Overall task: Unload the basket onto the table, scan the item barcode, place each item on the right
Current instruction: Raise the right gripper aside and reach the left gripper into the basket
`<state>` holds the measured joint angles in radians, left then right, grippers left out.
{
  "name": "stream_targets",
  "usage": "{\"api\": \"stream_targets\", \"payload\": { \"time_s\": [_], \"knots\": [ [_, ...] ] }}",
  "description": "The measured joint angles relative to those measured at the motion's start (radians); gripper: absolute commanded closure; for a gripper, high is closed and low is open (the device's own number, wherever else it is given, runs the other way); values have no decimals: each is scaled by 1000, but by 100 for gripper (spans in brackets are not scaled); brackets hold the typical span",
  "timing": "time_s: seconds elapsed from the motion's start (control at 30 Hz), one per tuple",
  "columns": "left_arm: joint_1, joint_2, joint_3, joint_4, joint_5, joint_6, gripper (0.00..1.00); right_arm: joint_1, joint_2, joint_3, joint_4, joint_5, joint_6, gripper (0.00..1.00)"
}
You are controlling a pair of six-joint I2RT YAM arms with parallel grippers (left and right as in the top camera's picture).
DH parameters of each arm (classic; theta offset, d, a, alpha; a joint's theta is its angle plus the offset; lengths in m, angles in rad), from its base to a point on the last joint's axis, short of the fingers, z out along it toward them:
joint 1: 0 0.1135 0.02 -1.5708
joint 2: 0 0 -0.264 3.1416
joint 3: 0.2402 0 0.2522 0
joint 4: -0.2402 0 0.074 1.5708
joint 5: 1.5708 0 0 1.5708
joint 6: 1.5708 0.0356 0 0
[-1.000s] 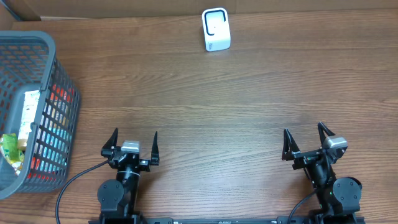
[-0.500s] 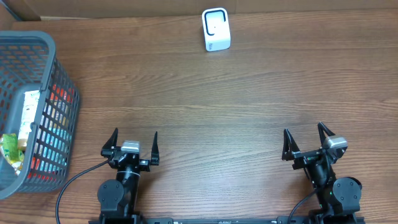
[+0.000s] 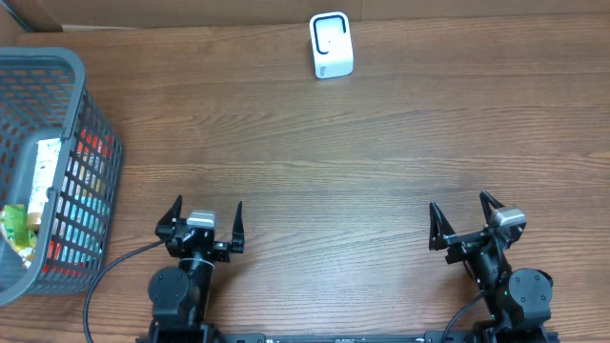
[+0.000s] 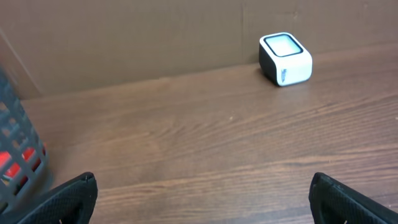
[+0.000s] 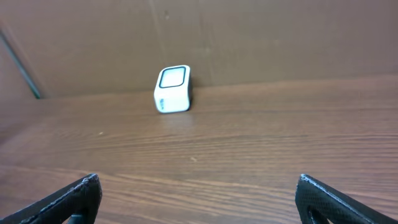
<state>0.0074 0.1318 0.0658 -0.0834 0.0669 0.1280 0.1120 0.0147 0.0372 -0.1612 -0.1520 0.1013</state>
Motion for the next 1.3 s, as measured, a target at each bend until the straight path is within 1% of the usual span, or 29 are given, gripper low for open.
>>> {"api": "stream_targets", "payload": {
  "time_s": [0.2,0.43,0.63,0.73,0.87,1.03,1.17,1.3],
  "knots": [
    [0,118,122,-8,0,7,1,0,0,72,-78,-24,0,0],
    [0,292,285,-68,0,7,0,0,0,158,-159,-27,0,0],
    [0,425,432,-175,1,7,0,0,5,240,-226,-27,0,0],
    [0,489,528,-261,2,7,0,0,38,295,-250,-32,0,0],
    [0,576,678,-388,12,7,0,0,128,383,-261,-56,-1,0],
    [0,688,890,-566,86,8,0,0,281,522,-307,-100,0,0],
    [0,819,1132,-777,164,8,0,0,437,697,-425,-135,0,0],
    [0,999,1444,-1070,220,10,0,0,612,915,-609,-169,0,0]
  ]
}}
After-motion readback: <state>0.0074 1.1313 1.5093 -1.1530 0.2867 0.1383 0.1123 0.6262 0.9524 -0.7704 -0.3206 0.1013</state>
